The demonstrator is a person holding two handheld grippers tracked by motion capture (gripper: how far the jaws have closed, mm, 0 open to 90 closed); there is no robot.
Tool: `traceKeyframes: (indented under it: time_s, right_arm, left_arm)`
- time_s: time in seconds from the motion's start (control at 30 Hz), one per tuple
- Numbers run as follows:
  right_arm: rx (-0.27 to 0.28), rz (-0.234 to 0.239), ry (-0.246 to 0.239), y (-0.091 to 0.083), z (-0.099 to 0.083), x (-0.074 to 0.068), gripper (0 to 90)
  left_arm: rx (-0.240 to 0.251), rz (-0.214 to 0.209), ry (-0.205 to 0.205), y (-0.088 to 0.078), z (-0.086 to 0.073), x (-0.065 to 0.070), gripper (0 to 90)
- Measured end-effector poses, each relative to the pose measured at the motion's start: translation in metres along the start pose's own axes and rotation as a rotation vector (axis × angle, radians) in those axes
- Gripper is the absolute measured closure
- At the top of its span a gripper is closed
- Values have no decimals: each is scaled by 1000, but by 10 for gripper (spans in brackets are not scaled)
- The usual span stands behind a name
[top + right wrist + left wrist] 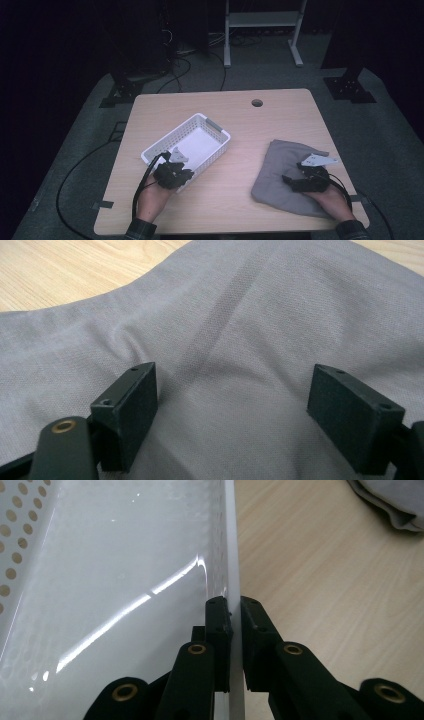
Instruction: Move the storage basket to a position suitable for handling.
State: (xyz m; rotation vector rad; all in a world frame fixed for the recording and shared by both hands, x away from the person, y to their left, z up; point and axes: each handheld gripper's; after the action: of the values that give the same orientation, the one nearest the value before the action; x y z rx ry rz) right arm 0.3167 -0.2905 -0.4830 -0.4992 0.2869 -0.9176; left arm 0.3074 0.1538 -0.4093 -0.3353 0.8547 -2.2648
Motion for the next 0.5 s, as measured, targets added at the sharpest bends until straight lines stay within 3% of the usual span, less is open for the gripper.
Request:
traceKeyframes:
  time_s: [0.13, 0.17, 0.27, 0.37, 0.5]
  right_arm:
    - [-1, -1, -1, 0, 0, 0, 187]
    - [0, 0, -1, 0, 0, 0, 187]
    - [-1, 0, -1, 0, 0, 0, 187]
    - [-1, -1, -1, 0, 0, 0, 187]
    - [-1, -3, -1, 0, 0, 0, 187]
  left_arm:
    - [3, -27, 4, -3, -1, 5, 821]
    - [24, -43, -14, -4, 0, 4, 784]
    - [66, -39, -11, -15, 6, -1, 699]
    - [96, -6, 7, -27, 15, -12, 638]
    - [118, 61, 21, -36, 25, -41, 574]
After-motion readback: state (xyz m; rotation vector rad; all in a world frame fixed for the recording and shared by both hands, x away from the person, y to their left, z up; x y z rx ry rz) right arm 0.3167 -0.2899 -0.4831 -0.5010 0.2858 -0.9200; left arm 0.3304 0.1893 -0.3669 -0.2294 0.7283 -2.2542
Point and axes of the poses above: each handheld gripper's, and its own axes: y roughly forward along the jaws, z roughly out of its top, x roughly to its right, and after that the axes turned 9 degrees about x, right-handed
